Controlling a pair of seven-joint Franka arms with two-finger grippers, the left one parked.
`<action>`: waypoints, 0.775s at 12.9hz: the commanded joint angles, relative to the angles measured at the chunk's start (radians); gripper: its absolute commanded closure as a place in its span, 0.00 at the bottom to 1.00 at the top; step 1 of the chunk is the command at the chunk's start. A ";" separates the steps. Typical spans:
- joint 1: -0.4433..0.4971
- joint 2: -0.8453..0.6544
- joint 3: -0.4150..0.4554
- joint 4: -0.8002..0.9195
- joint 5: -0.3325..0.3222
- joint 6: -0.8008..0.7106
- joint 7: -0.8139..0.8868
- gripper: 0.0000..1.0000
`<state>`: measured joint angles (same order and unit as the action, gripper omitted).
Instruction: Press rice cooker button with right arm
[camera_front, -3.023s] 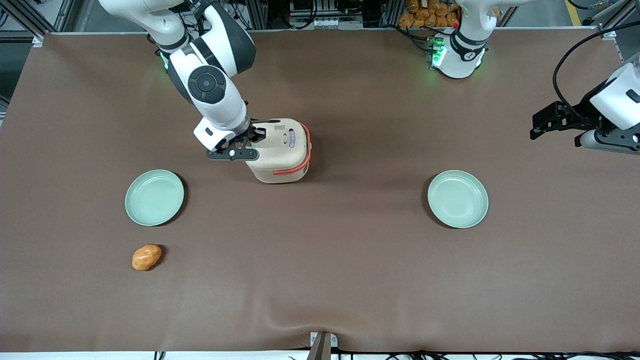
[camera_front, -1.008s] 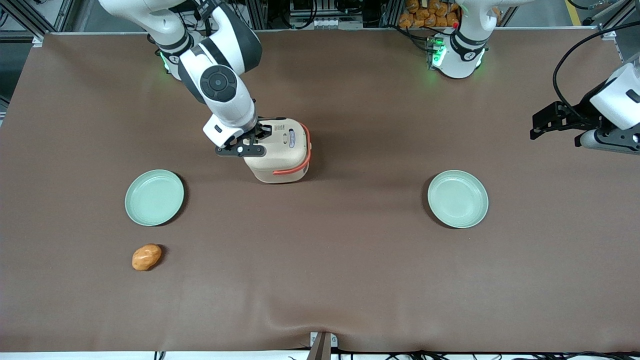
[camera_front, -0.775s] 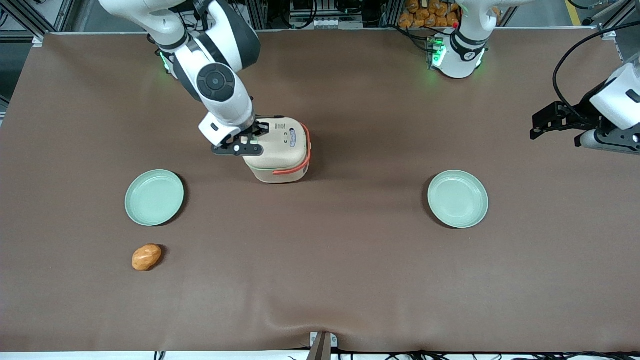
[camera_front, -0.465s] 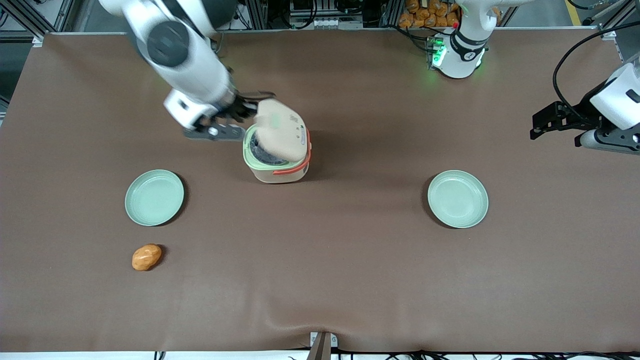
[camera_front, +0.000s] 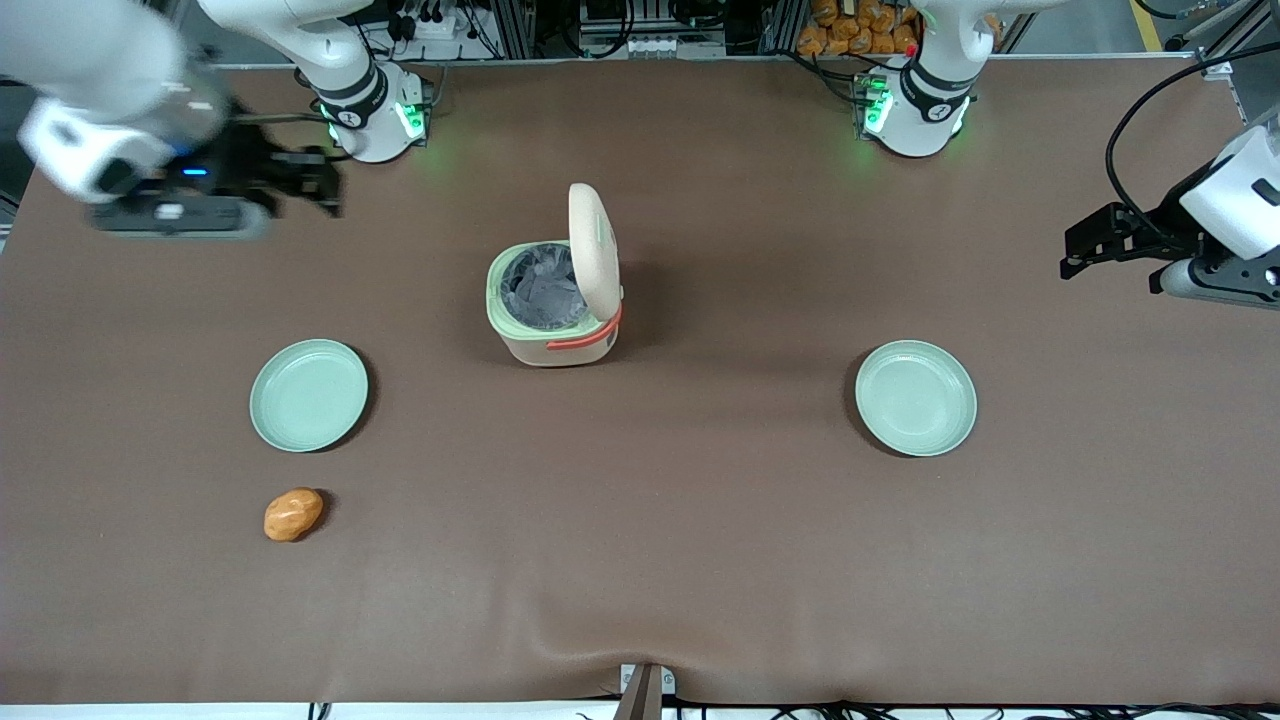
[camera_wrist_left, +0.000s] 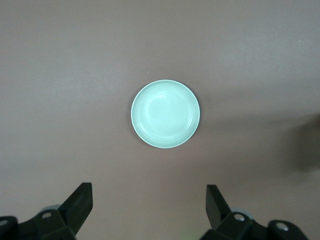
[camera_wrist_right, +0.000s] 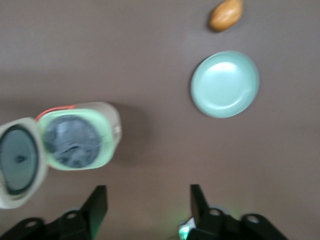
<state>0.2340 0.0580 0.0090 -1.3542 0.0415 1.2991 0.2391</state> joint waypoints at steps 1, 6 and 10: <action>-0.030 -0.030 -0.096 0.020 -0.023 -0.017 -0.170 0.00; -0.055 -0.050 -0.204 -0.012 -0.014 0.005 -0.267 0.00; -0.059 -0.050 -0.204 -0.094 -0.011 0.092 -0.268 0.00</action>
<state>0.1793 0.0258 -0.1994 -1.3984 0.0290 1.3478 -0.0283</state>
